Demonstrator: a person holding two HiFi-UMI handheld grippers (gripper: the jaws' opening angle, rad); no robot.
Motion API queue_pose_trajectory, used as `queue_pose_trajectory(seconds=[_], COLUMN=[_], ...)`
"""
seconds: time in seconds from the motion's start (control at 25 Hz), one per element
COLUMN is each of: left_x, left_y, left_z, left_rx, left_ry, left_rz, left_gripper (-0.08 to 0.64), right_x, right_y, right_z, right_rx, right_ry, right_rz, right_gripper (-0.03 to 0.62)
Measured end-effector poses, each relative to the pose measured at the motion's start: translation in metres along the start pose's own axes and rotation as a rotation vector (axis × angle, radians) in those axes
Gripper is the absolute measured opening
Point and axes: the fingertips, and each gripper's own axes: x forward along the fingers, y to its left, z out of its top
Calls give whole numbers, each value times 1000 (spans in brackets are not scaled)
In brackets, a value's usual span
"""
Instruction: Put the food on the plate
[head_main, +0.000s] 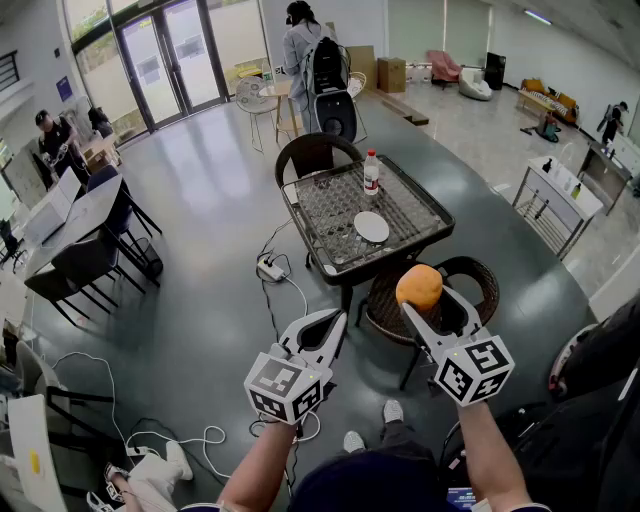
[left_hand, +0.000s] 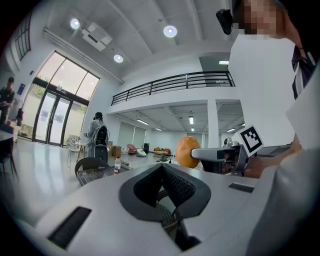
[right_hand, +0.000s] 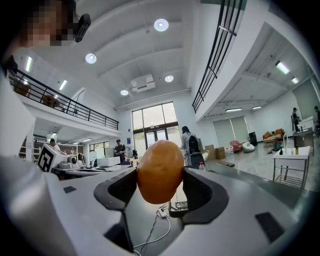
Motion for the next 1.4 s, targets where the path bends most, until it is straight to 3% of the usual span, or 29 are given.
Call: queue_pose_trajectory(seconds=[1.4], left_x=[20], left_y=[18], left_z=[0], left_rx=[-15], left_ry=[13], left_rz=[-30], left_gripper=[8], right_x=[33], right_y=[-8], right_z=[3], right_rx=[15], right_ry=[-3], right_rz=[25], right_gripper=[287])
